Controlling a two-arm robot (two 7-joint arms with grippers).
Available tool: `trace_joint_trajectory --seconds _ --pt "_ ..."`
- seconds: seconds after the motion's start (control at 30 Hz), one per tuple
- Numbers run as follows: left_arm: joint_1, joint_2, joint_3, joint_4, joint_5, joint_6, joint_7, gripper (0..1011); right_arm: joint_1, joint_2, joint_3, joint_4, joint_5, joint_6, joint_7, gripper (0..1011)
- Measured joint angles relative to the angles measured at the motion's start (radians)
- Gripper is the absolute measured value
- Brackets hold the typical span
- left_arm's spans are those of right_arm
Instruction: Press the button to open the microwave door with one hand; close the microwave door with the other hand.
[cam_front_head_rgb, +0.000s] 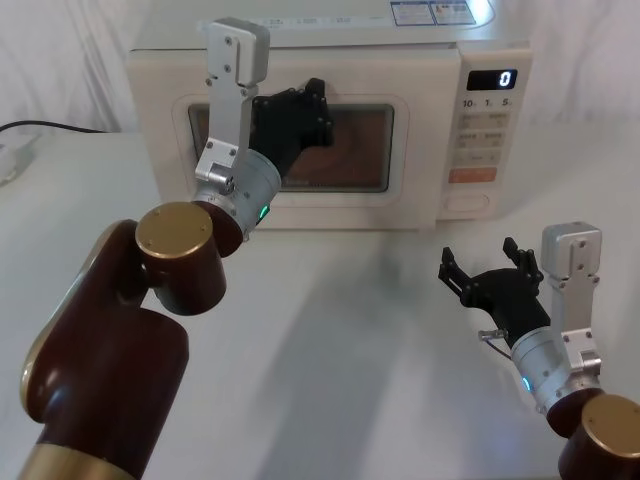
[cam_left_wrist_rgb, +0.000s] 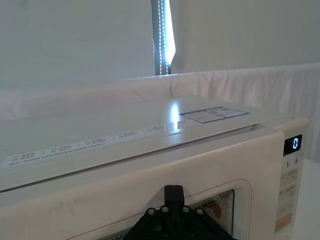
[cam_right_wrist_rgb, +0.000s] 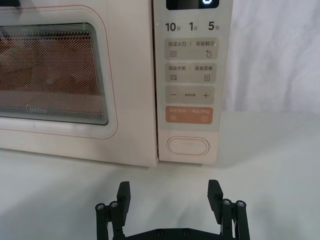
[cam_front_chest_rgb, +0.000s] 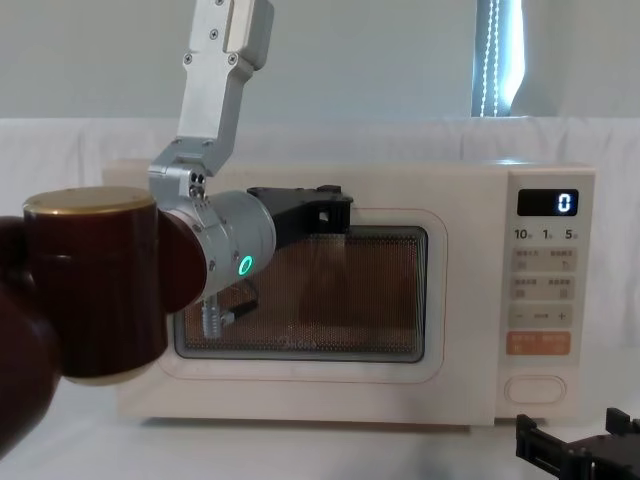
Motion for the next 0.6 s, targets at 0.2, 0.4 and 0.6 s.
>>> trace_joint_trajectory --seconds 0.2,0.4,0.6 --pt "-0.004 -0.001 -0.001 0.002 0.001 0.003 -0.004 0 0.0 0.0 0.0 0.0 0.0 0.0 0.0 1002" --pt "-0.007 -0.004 -0.002 0.006 0.002 0.003 -0.006 0 0.0 0.0 0.0 0.0 0.0 0.0 0.0 1002" --pt "-0.012 -0.006 -0.002 0.011 0.003 0.004 -0.007 0 0.0 0.0 0.0 0.0 0.0 0.0 0.0 1002"
